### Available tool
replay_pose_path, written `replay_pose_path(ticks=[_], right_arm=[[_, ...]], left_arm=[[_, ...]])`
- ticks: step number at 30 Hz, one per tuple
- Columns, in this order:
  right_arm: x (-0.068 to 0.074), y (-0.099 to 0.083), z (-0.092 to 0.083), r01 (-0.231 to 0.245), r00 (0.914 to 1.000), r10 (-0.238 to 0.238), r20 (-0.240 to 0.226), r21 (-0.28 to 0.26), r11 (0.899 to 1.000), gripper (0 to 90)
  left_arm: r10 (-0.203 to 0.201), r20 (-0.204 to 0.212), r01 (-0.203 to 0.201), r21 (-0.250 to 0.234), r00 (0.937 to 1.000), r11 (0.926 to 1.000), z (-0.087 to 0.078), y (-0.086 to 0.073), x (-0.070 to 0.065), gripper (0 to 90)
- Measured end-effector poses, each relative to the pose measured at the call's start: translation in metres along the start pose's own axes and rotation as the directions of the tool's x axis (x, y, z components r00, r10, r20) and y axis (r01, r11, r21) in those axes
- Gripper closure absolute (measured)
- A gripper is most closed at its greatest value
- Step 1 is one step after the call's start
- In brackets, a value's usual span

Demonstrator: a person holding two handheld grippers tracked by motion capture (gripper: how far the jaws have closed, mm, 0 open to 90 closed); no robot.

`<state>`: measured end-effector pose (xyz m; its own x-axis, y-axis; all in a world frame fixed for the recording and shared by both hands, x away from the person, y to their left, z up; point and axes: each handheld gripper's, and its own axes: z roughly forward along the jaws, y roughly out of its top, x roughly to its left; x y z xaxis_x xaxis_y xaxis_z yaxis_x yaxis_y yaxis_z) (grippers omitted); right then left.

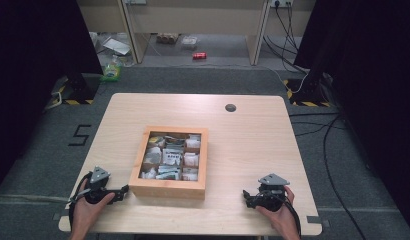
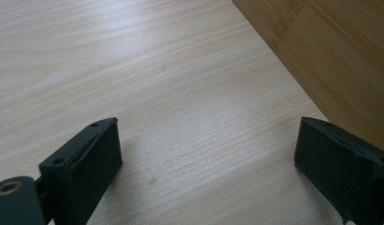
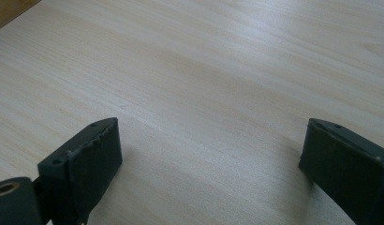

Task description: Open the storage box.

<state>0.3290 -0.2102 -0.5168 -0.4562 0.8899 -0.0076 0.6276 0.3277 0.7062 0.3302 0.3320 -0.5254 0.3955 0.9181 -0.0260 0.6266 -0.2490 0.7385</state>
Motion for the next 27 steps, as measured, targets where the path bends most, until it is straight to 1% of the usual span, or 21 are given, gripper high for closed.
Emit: replay_pose_path(ticks=[2,3,4,5,6,7,9,10,15,25,26,27], right_arm=[[0.000,0.000,0.000,0.001,1.0000,-0.001,-0.002,0.001,1.000,6.2],[-0.001,0.000,-0.001,-0.006,1.0000,0.006,-0.002,0.005,1.000,9.3],[-0.001,0.000,-0.001,-0.006,1.0000,0.006,-0.002,0.005,1.000,9.3],[-0.002,0.001,-0.002,-0.012,0.9999,0.012,0.003,-0.006,1.000,16.9],[-0.003,0.001,-0.003,-0.016,0.9999,0.016,0.003,-0.007,1.000,17.0],[-0.003,0.002,-0.003,-0.027,0.9996,0.027,-0.003,-0.008,1.000,14.9],[-0.002,0.002,-0.004,-0.031,0.9995,0.031,-0.008,-0.009,0.999,16.4],[-0.001,0.002,-0.004,-0.032,0.9995,0.032,-0.005,-0.016,0.999,15.2],[0.006,0.006,-0.007,-0.006,0.9996,0.005,-0.028,-0.042,0.999,15.5],[0.024,0.012,-0.009,0.012,0.9973,-0.016,-0.072,-0.065,0.998,16.4],[0.024,0.012,-0.009,0.012,0.9973,-0.016,-0.072,-0.065,0.998,16.4],[0.028,0.014,-0.010,0.009,0.9963,-0.016,-0.084,-0.078,0.997,17.0]], left_arm=[[0.000,0.000,0.000,0.000,1.0000,1.0000,0.000,0.000,0.000,7.1],[0.000,0.000,0.000,0.000,1.0000,1.0000,0.000,0.000,0.000,7.0],[0.000,0.000,0.000,0.000,1.0000,1.0000,0.000,0.000,0.000,7.0],[0.000,0.000,0.000,0.000,1.0000,1.0000,0.000,0.000,0.000,7.1],[0.000,0.000,0.000,0.000,1.0000,1.0000,0.000,0.000,0.000,7.0],[0.000,0.000,0.000,0.000,1.0000,1.0000,0.000,0.000,0.000,7.0],[0.000,0.000,0.000,0.000,1.0000,1.0000,0.000,0.000,0.000,7.0],[-0.001,0.000,0.001,0.001,1.0000,1.0000,0.000,0.000,0.000,6.9],[-0.003,-0.002,0.003,0.003,1.0000,1.0000,0.000,0.000,0.000,6.0],[-0.004,-0.002,0.004,0.004,1.0000,1.0000,0.000,0.000,0.000,5.7],[-0.004,-0.002,0.004,0.004,1.0000,1.0000,0.000,0.000,0.000,5.6],[-0.004,-0.002,0.004,0.004,1.0000,1.0000,0.001,0.000,0.000,5.5]])
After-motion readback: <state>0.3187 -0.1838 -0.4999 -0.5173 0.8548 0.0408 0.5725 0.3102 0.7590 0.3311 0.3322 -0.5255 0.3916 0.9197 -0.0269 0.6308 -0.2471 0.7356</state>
